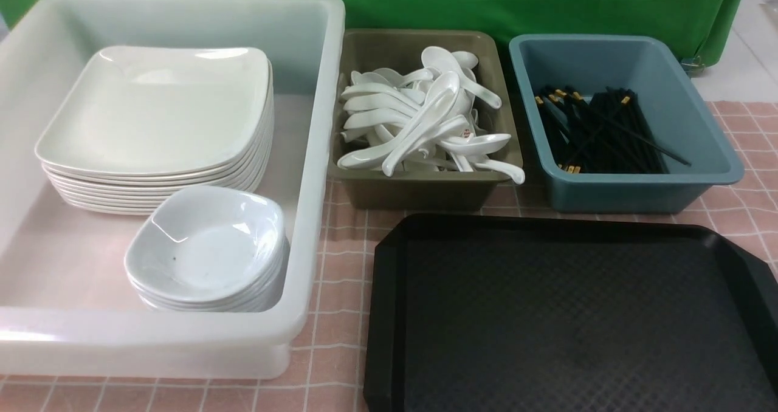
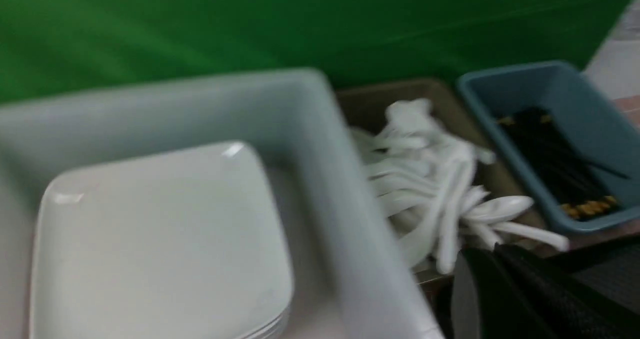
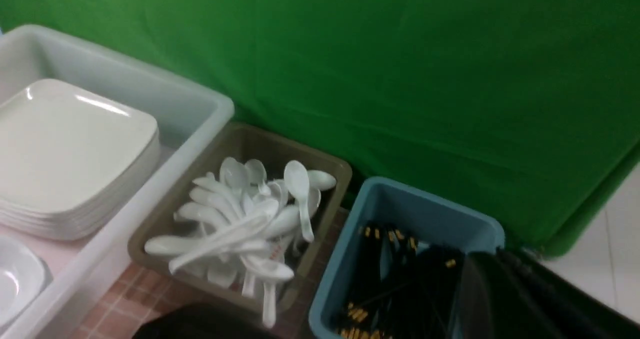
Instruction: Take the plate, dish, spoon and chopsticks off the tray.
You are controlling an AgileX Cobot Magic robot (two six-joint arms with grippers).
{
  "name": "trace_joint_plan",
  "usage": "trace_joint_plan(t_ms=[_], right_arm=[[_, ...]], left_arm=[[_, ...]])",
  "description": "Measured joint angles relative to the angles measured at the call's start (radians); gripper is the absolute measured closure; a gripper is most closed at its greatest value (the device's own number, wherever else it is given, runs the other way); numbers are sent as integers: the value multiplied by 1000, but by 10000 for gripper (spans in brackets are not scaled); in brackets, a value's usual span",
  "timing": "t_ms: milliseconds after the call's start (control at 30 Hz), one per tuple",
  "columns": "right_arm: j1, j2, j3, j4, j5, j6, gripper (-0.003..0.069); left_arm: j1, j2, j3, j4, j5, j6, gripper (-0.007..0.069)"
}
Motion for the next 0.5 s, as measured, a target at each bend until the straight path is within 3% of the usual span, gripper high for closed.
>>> trace_joint_plan(t_ms=[100,200,500], right_arm=[[0,-143,194,-12,-19,40,629],[0,-431,570,-68,-218,142,629],[0,-1012,1379,-118,-803,314,629]], left_arm=[[-74,-101,68,-3,-18,15,620],[-140,-264,253,-3,-74,10,620],[-147,-658,821,0,-356,-24,620]])
